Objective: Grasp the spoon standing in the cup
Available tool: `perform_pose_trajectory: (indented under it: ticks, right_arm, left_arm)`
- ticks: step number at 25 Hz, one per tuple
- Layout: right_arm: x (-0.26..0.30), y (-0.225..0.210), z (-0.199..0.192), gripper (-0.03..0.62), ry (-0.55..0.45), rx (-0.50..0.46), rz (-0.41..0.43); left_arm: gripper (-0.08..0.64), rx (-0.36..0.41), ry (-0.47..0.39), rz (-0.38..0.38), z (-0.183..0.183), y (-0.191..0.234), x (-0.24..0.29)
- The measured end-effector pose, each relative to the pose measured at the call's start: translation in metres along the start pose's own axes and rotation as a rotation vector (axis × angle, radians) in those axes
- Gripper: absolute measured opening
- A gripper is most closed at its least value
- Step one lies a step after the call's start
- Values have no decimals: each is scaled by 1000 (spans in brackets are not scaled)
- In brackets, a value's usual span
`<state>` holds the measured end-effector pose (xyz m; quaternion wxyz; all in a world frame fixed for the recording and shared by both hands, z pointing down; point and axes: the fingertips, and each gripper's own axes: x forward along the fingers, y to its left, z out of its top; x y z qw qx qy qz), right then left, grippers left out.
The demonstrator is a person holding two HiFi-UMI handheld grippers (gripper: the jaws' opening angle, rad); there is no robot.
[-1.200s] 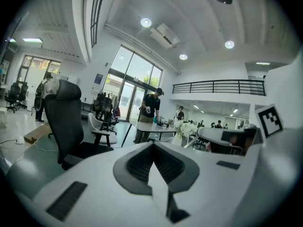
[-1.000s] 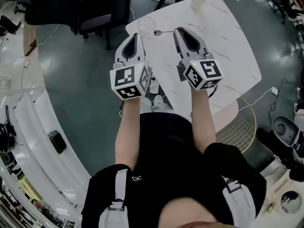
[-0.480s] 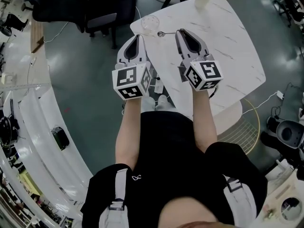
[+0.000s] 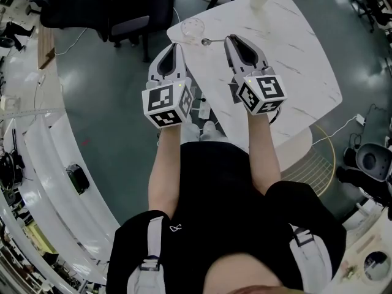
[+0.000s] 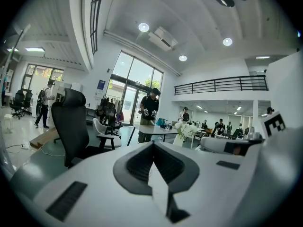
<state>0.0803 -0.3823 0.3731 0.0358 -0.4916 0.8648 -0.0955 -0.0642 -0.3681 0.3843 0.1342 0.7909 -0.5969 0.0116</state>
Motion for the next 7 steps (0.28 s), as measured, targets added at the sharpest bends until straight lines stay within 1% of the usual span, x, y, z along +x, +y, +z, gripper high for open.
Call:
perform_pose_trajectory:
  ticks: [7]
  right_arm:
    - [-2,-8,5,44,-5,-7,-25]
  left_arm:
    - [15,-3,0,-5,2,2,-1]
